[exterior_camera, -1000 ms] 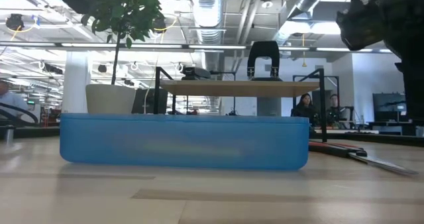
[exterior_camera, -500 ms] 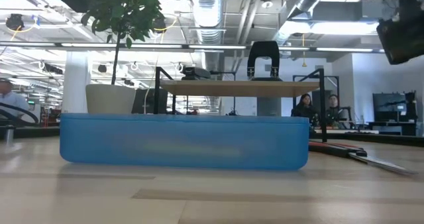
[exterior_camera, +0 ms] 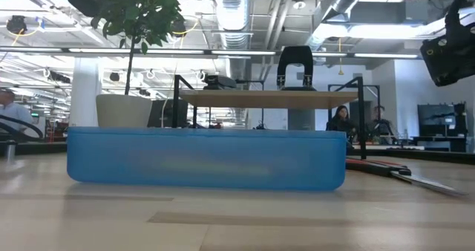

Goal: Pack school essentials
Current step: Put the eraser into the pencil box, then put the scissor into the blue pencil box

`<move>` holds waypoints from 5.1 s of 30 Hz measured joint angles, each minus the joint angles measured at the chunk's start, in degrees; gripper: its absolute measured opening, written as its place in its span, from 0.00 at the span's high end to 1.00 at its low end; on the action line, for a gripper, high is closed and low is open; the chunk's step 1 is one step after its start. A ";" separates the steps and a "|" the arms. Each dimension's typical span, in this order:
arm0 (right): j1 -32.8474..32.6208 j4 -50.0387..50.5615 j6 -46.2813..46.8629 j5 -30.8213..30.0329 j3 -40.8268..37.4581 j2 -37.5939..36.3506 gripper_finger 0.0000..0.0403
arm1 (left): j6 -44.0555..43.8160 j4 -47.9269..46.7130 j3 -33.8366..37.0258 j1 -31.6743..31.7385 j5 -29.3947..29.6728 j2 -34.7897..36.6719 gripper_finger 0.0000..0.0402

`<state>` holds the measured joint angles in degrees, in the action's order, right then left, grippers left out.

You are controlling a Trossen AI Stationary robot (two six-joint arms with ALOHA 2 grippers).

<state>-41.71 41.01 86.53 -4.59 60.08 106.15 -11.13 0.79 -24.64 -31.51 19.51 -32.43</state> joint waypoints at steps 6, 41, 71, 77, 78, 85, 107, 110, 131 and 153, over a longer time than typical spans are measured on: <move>0.70 3.85 -2.37 0.40 3.21 0.24 0.84 | -0.13 0.01 0.00 -0.02 0.02 0.03 0.73; 23.89 -8.08 -49.39 -2.96 21.44 2.22 0.81 | -0.09 -0.43 0.00 -0.01 0.37 0.05 0.73; 16.34 7.51 -26.65 -13.76 14.99 -0.45 0.44 | 0.33 -0.21 0.25 0.00 0.24 0.05 0.73; 13.85 1.60 -20.18 -17.12 4.86 -8.58 0.46 | 0.59 -2.27 0.37 0.00 -0.21 0.07 0.73; 13.39 -0.42 -19.06 -18.18 3.00 -10.48 0.47 | 0.78 -3.19 0.37 -0.02 -0.24 0.07 0.73; 10.30 -7.50 -9.34 -21.25 -6.80 -16.95 0.50 | 0.83 -3.79 0.42 -0.01 -0.57 0.22 0.73; 14.11 -8.95 -2.75 -14.47 -5.93 -5.06 0.49 | 0.89 -3.12 0.42 -0.02 -0.74 0.18 0.73; 14.55 -7.17 -2.95 -14.13 -5.43 -5.18 0.49 | 0.87 -3.12 0.42 -0.02 -0.74 0.16 0.73; 17.83 -5.16 -7.33 -12.08 -5.23 -4.21 0.77 | 0.83 -3.03 0.42 -0.02 -0.70 0.17 0.73; 17.42 17.53 -5.52 -12.21 4.30 -4.01 0.95 | 0.52 -3.05 0.42 0.00 -0.70 0.18 0.73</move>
<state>-24.29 58.55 81.01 -16.80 64.38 102.14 -10.61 -2.26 -24.23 -31.51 18.81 -32.25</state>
